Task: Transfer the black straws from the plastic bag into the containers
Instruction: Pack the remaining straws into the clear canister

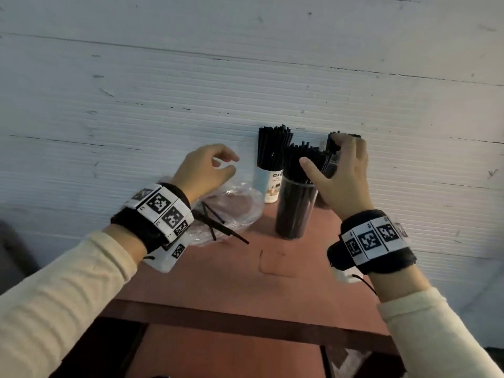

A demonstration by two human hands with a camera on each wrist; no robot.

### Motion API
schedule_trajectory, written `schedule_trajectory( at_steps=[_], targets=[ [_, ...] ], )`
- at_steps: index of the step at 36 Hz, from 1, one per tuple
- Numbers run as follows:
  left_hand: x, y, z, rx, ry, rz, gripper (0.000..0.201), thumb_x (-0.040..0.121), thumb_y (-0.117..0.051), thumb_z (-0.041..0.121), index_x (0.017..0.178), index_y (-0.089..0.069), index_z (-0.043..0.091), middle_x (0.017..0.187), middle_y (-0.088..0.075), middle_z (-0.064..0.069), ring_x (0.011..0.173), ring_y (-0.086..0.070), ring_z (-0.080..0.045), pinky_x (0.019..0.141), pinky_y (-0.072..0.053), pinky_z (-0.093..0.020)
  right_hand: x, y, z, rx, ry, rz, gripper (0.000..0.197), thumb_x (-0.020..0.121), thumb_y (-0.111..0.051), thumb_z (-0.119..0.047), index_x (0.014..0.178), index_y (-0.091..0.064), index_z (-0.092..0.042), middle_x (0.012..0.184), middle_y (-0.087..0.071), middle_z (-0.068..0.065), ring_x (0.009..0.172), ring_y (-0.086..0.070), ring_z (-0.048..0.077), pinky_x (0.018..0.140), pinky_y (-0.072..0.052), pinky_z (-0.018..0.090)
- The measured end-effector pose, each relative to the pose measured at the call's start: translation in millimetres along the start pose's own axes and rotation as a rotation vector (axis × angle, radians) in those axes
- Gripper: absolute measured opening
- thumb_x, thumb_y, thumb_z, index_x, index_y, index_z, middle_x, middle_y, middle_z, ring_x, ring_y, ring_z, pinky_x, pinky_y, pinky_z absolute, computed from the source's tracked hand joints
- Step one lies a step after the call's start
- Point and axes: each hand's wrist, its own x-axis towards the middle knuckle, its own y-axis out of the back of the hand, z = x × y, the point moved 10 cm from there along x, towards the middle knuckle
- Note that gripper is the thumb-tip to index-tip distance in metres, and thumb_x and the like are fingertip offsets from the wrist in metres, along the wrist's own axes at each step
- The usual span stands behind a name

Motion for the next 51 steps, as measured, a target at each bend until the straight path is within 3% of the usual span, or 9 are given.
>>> schedule_trajectory(
  at_steps=[7, 13, 16, 17, 18, 24, 25, 38, 51],
  targets=[
    [-11.9, 8.6, -43.8, 0.319, 0.042, -0.351, 0.023, 0.082, -0.073, 0.021, 0.101, -0.069, 0.034, 0.115, -0.06, 0.0, 0.11, -0.056, -0.023, 0.089, -0.042, -0.033, -16.9, -72.8, -71.2, 0.04, 0.171, -0.315, 0.012, 0.089, -0.062, -0.022, 0.082, -0.062, -0.012, 0.078, -0.059, -0.003, 0.071, -0.051, 0.01, 0.066, -0.039, 0.017],
    [-27.3, -7.7, -70.6, 0.403, 0.08, -0.494, 0.047, 0.065, -0.066, 0.048, 0.111, -0.06, 0.057, 0.117, -0.053, 0.009, 0.115, -0.051, -0.018, 0.107, -0.035, -0.051, -70.9, -164.3, -57.8, -0.213, -0.02, -0.971, 0.035, 0.086, -0.066, -0.043, 0.112, -0.059, -0.02, 0.1, -0.059, -0.005, 0.089, -0.057, 0.014, 0.079, -0.049, 0.028],
    [-29.0, -6.9, -71.2, 0.368, 0.093, -0.485, 0.051, 0.079, -0.07, 0.025, 0.122, -0.059, 0.05, 0.122, -0.061, -0.003, 0.08, -0.039, 0.003, 0.084, -0.046, -0.025, -90.0, -177.9, -45.9, -0.417, -0.04, -1.149, 0.056, 0.084, -0.069, -0.046, 0.126, -0.045, -0.02, 0.101, -0.048, -0.005, 0.09, -0.05, 0.016, 0.074, -0.041, 0.026],
    [-27.3, -6.6, -72.2, 0.368, 0.084, -0.471, 0.053, 0.083, -0.068, 0.016, 0.128, -0.059, 0.043, 0.124, -0.052, 0.0, 0.104, -0.053, -0.006, 0.067, -0.042, -0.015, -94.2, -180.2, -42.2, -0.471, -0.045, -1.178, 0.059, 0.083, -0.071, -0.045, 0.127, -0.042, -0.02, 0.095, -0.048, -0.005, 0.085, -0.05, 0.016, 0.067, -0.04, 0.025],
    [-25.3, -5.8, -74.1, 0.361, 0.079, -0.45, 0.055, 0.085, -0.067, 0.01, 0.131, -0.058, 0.038, 0.118, -0.054, 0.001, 0.061, -0.054, -0.003, 0.055, -0.037, -0.014, -97.3, -182.9, -38.5, -0.498, -0.061, -1.193, 0.06, 0.082, -0.072, -0.042, 0.127, -0.04, -0.019, 0.088, -0.05, -0.005, 0.077, -0.051, 0.014, 0.06, -0.039, 0.023],
    [-9.4, 8.2, -81.1, 0.258, 0.081, -0.337, 0.061, 0.082, -0.066, 0.002, 0.133, -0.057, 0.034, 0.122, -0.064, -0.012, 0.057, -0.055, -0.005, 0.048, -0.038, -0.013, -96.3, -204.0, -35.3, -0.304, -0.175, -1.176, 0.036, 0.084, -0.069, -0.008, 0.105, -0.041, -0.015, 0.094, -0.069, 0.009, 0.071, -0.067, 0.022, 0.059, -0.054, 0.026],
    [-5.8, 11.6, -81.5, 0.223, 0.079, -0.322, 0.062, 0.083, -0.065, -0.001, 0.134, -0.056, 0.032, 0.134, -0.036, -0.019, 0.063, -0.057, -0.005, 0.047, -0.034, -0.008, -88.6, -203.9, -39.4, -0.283, -0.144, -1.122, 0.029, 0.084, -0.067, -0.006, 0.102, -0.045, -0.013, 0.096, -0.067, 0.008, 0.077, -0.066, 0.023, 0.063, -0.054, 0.028],
    [5.1, 17.1, -90.5, 0.069, 0.11, -0.397, 0.068, 0.084, -0.061, -0.007, 0.134, -0.053, 0.037, 0.145, -0.048, 0.006, 0.138, -0.04, -0.016, 0.107, -0.039, -0.032, -49.2, -215.5, -82.0, -0.205, 0.011, -0.896, 0.029, 0.095, -0.052, -0.04, 0.106, -0.064, -0.016, 0.101, -0.065, -0.001, 0.092, -0.058, 0.017, 0.072, -0.042, 0.025],
    [5.4, 19.5, -84.8, 0.073, 0.033, -0.394, 0.068, 0.085, -0.058, -0.01, 0.13, -0.056, 0.041, 0.142, -0.05, 0.005, 0.113, -0.057, 0.007, 0.068, -0.043, -0.006, -58.7, -258.0, -71.3, -0.28, 0.035, -1.103, 0.038, 0.101, -0.041, -0.027, 0.136, -0.053, -0.022, 0.138, -0.053, 0.003, 0.127, -0.048, 0.023, 0.107, -0.036, 0.038]
  ],
)
